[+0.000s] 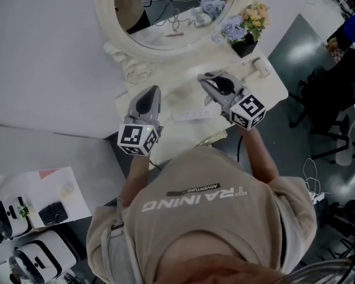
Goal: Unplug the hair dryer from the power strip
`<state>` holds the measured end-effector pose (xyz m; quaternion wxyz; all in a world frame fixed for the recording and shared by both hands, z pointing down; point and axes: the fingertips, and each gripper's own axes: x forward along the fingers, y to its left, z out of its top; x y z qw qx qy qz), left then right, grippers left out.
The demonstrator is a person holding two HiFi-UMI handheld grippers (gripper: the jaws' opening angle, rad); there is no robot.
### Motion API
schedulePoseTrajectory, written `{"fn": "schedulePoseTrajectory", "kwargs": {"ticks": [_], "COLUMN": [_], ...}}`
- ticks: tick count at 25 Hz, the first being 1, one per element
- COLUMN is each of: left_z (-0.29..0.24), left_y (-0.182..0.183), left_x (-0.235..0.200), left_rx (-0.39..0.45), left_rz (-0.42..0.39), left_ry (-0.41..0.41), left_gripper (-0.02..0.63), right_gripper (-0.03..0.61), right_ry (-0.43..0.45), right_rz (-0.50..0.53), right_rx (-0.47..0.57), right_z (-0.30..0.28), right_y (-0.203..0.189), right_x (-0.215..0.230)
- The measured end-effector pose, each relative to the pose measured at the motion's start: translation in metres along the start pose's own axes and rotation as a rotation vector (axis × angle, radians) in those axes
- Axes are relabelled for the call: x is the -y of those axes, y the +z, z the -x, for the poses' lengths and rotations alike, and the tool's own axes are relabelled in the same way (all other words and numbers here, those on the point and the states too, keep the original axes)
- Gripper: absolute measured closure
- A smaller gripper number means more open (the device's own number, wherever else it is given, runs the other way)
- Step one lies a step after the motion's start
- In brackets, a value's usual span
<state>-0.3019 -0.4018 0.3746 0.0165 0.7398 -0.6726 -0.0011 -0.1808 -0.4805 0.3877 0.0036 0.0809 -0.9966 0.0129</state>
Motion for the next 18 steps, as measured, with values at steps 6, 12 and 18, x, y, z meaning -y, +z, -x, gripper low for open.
{"fn": "schedulePoseTrajectory", "kwargs": {"ticks": [6,12,18], "left_z": [0.000,-0.004,-0.010], "left_y": [-0.011,-0.012,-0.008], "left_x": [-0.003,-0.003,-0.005], "left_rx": [-0.020,-0.021,-0.011], "left_rz": [0.008,0.014,0.006], "left_ry": [0.008,0.000,0.002], "left_gripper": [0.612,0.612,0.612], "right_gripper": [0.483,0.483,0.483], "right_ry": [-0.002,0.000,0.001], "right_rz": [0.005,0.013,0.014], "right_rx": [-0.005,-0.008,-0.005], "right_z": [0.001,0.001,-0.002], "right_y": [-0.004,-0.005,-0.005], "right_x": [0.002,0.004,0.007]}}
